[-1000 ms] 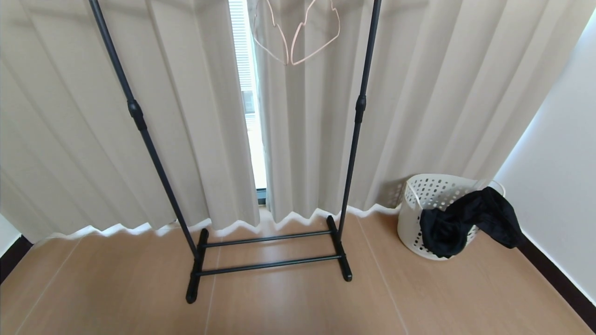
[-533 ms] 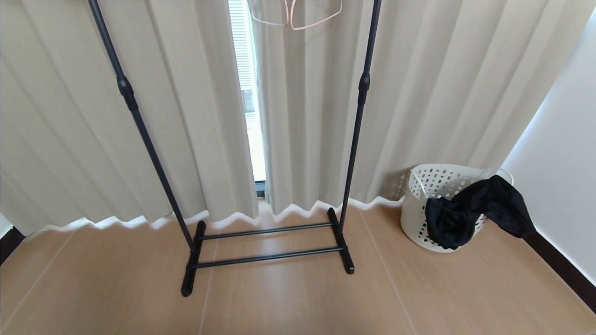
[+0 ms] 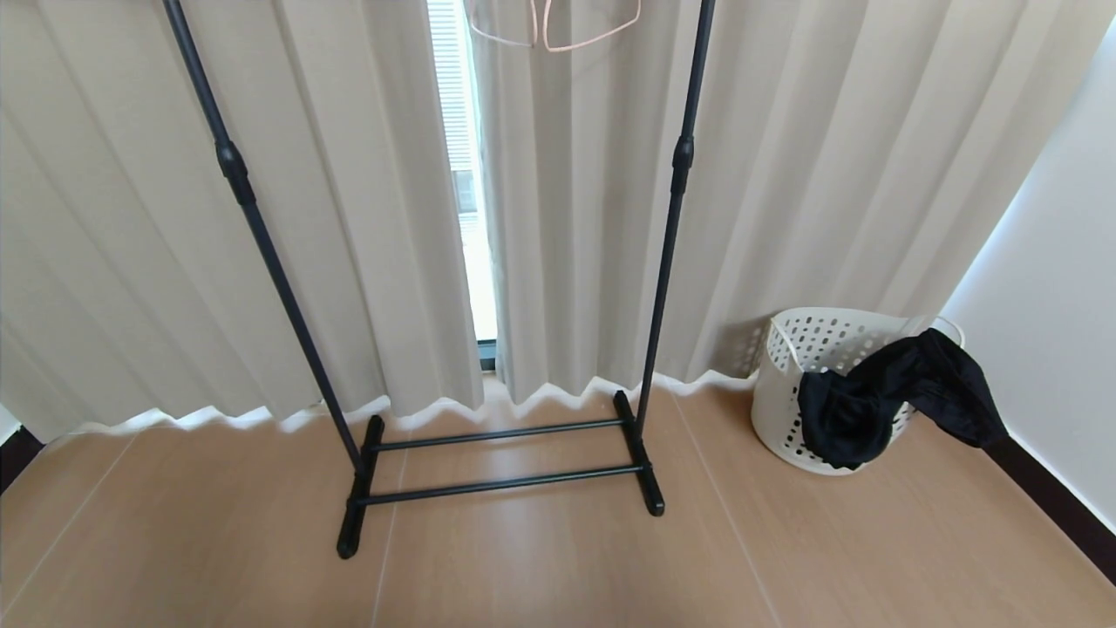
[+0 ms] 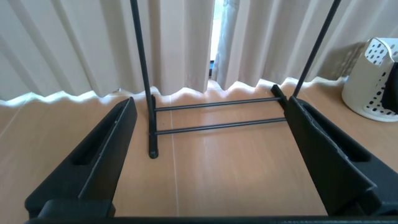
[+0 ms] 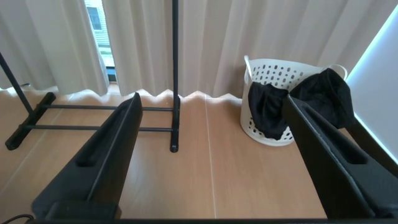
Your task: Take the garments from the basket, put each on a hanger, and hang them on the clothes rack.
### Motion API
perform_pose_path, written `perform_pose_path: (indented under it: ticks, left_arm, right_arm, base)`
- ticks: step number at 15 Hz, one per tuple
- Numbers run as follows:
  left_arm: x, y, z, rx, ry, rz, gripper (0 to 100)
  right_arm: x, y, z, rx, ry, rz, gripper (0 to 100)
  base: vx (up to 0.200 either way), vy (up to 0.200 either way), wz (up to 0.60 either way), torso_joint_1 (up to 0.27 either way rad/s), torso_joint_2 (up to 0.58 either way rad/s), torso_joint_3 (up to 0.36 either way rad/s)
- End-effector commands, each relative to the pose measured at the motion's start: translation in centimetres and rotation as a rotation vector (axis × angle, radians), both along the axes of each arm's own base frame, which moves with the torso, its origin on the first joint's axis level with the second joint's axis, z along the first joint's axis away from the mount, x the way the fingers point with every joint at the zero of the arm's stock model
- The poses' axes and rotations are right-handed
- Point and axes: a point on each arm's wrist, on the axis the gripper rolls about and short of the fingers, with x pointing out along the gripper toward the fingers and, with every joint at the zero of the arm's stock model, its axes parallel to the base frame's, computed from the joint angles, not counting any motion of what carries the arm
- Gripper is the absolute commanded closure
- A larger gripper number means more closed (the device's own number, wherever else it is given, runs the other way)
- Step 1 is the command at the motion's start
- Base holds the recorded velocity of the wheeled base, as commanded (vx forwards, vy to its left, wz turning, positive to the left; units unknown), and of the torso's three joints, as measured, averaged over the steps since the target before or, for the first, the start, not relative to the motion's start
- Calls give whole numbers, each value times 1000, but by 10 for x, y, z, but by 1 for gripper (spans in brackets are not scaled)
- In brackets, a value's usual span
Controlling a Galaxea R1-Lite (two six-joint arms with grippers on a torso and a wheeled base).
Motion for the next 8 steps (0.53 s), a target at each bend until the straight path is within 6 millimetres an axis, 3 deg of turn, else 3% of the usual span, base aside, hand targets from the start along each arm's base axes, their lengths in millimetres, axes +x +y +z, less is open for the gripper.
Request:
perform_pose_path:
  ticks: [1, 6, 8]
  left_arm:
    - [0, 0, 0, 0, 0, 0, 0]
    - [0, 0, 0, 0, 0, 0, 0]
    - [0, 0, 0, 0, 0, 0, 0]
  right_arm:
    - [0, 0, 0, 0, 0, -1, 0]
    - [0, 0, 0, -2, -1, -1, 0]
    - [0, 0, 0, -2, -1, -1, 0]
  base:
    - [200, 0, 0, -2, 7, 12]
    - [200, 0, 0, 5, 5, 2]
    - [200, 0, -600, 2, 5, -5]
